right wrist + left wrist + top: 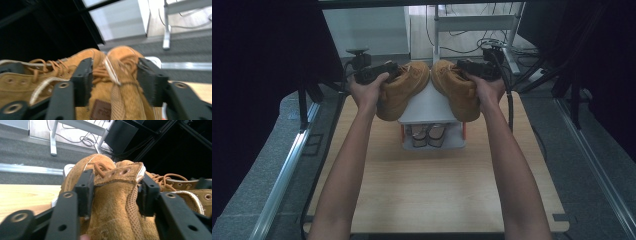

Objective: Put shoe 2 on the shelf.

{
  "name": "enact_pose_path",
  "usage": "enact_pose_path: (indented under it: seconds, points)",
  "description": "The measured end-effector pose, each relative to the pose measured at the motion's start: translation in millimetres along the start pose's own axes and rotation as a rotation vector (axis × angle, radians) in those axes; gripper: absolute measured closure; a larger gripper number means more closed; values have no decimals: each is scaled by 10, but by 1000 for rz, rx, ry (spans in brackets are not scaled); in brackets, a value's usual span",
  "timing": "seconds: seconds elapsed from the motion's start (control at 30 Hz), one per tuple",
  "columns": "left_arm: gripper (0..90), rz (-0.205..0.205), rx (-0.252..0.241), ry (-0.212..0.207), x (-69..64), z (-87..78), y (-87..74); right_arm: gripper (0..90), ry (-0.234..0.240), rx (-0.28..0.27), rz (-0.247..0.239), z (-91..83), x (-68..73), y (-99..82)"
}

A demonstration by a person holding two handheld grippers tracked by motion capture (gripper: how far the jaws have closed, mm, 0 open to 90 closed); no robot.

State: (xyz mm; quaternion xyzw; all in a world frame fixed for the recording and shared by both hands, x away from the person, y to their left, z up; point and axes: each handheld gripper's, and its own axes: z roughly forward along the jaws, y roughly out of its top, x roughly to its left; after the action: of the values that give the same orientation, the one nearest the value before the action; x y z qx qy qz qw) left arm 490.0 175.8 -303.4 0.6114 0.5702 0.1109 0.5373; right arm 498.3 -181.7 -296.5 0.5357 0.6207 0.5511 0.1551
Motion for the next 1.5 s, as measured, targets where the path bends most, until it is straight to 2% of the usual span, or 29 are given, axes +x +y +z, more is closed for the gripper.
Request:
enact_pose_path:
  seconds: [0.1, 0.17, 0.27, 0.37, 0.47, 0.63, 0.77, 0.87, 0.97, 1.03, 1.1, 1.2, 1.33, 1.43, 1.5]
  points:
    - [440, 12, -17, 17, -3, 0, 3, 378, 23, -66, 1, -71, 11, 49]
    - [395, 11, -23, 9, 11, -2, 14, 373, 49, -100, -5, -131, 26, 82]
    - [342, 16, -35, 13, 21, -8, 37, 373, 47, -89, -53, -182, 77, 91]
    - [321, 20, -69, 19, 10, -34, 50, 382, 63, -95, -72, -233, 91, 75]
    - [288, 3, -97, -20, -7, -76, 81, 400, 78, -110, -69, -277, 96, 52]
    - [297, 34, -95, -6, -8, -211, 102, 429, 84, -111, -76, -354, 72, 20]
    - [314, 55, -116, -21, 12, -414, 93, 478, 90, -113, -70, -453, 31, -2]
    - [382, 73, -120, -37, 47, -589, 70, 548, 98, -134, -84, -568, -12, -31]
    - [500, 88, -106, -58, 100, -760, 39, 603, 81, -151, -97, -701, -65, -65]
    - [568, 101, -93, -53, 126, -855, 17, 636, 56, -180, -102, -796, -104, -101]
    - [635, 128, -94, -45, 140, -947, -19, 676, 42, -186, -108, -872, -154, -136]
    - [734, 161, -103, -27, 169, -1050, -100, 747, 29, -178, -118, -954, -231, -191]
    - [857, 172, -110, -10, 259, -1137, -229, 851, 22, -147, -140, -1030, -335, -266]
    - [892, 183, -103, 18, 346, -1164, -320, 890, 4, -121, -158, -1052, -400, -325]
    - [895, 173, -97, 21, 417, -1165, -376, 892, -2, -107, -157, -1052, -442, -366]
